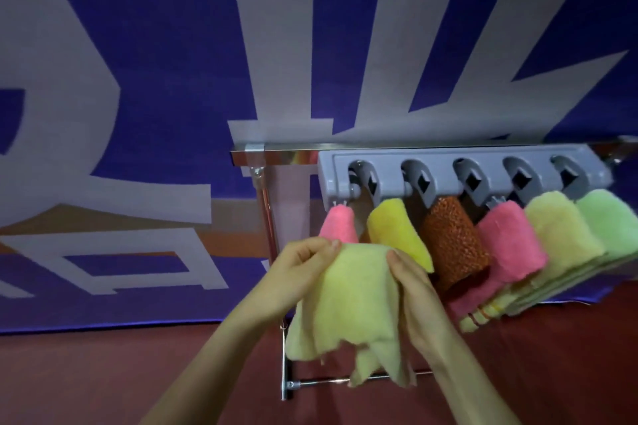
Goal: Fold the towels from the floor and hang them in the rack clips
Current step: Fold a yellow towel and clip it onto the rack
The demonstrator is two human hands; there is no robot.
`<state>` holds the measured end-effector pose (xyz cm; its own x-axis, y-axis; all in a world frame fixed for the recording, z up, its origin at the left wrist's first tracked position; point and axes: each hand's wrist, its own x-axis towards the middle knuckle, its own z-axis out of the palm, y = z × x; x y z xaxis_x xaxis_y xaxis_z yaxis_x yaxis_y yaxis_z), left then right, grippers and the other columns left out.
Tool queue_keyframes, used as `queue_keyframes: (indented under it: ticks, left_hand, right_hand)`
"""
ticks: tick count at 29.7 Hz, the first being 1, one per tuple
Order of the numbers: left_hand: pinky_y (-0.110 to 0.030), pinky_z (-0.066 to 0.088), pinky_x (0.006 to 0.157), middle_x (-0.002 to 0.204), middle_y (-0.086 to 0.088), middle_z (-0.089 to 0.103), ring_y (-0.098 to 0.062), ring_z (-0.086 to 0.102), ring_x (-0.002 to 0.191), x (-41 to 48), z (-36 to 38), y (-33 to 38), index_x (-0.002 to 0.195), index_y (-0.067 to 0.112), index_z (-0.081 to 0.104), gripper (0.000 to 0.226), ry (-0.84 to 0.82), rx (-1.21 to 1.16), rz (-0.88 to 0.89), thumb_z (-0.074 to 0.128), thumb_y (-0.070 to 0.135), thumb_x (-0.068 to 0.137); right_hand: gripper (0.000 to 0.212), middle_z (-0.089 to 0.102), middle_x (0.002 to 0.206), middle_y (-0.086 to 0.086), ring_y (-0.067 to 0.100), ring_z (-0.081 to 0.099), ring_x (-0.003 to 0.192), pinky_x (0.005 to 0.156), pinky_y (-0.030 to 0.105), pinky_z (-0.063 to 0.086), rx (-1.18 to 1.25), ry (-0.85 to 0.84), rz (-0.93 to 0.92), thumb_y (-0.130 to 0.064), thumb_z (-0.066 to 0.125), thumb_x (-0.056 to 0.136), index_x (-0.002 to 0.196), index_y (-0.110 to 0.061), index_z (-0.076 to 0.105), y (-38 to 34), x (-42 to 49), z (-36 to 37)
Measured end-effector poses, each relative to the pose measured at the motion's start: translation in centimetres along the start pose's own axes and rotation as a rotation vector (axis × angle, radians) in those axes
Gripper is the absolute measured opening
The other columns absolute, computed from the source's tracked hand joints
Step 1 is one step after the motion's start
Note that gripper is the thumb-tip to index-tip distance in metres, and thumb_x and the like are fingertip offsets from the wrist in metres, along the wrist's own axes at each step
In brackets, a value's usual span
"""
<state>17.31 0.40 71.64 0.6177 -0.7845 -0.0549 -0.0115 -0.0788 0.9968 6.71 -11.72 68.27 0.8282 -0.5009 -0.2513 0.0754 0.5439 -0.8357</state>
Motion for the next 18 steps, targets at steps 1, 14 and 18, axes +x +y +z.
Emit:
queue_keyframes:
  ticks: [1, 14, 18]
  left_hand:
    - [-0.016, 0.032, 0.052, 0.064, -0.008, 0.042, -0.01, 0.038, 0.059, 0.4, 0.0, 0.0, 0.072, -0.013, 0.053, 0.044, 0.064, -0.007, 0.003, 0.048, 0.026, 0.091]
    - [-0.009, 0.046, 0.061, 0.059, 0.014, 0.066, 0.004, 0.058, 0.061, 4.6, -1.3, 2.3, 0.073, 0.021, 0.063, 0.032, 0.178, -0.127, 0.068, 0.039, 0.024, 0.094]
    - [-0.019, 0.042, 0.072, 0.072, 0.008, 0.062, -0.003, 0.054, 0.072, 5.9, -1.0, -0.2, 0.076, 0.017, 0.06, 0.03, 0.251, -0.127, -0.033, 0.037, 0.022, 0.096]
  right_hand:
    - [0.023, 0.073, 0.071, 0.002, 0.015, 0.067, 0.071, 0.056, 0.019, 0.053, 0.015, -0.005, -0.011, -0.029, 0.061, 0.074, 0.084, -0.008, 0.066, 0.1, 0.4, 0.7]
    - [0.02, 0.064, 0.079, -0.001, 0.001, 0.062, 0.068, 0.063, 0.012, 0.049, -0.117, 0.048, -0.11, -0.015, 0.044, 0.092, 0.085, -0.011, 0.062, -1.9, 5.3, 4.2]
    - [0.021, 0.065, 0.087, 0.001, 0.011, 0.062, 0.084, 0.088, 0.031, 0.05, -0.211, 0.118, -0.057, -0.021, 0.045, 0.093, 0.081, -0.02, 0.062, -0.1, 6.5, 3.6]
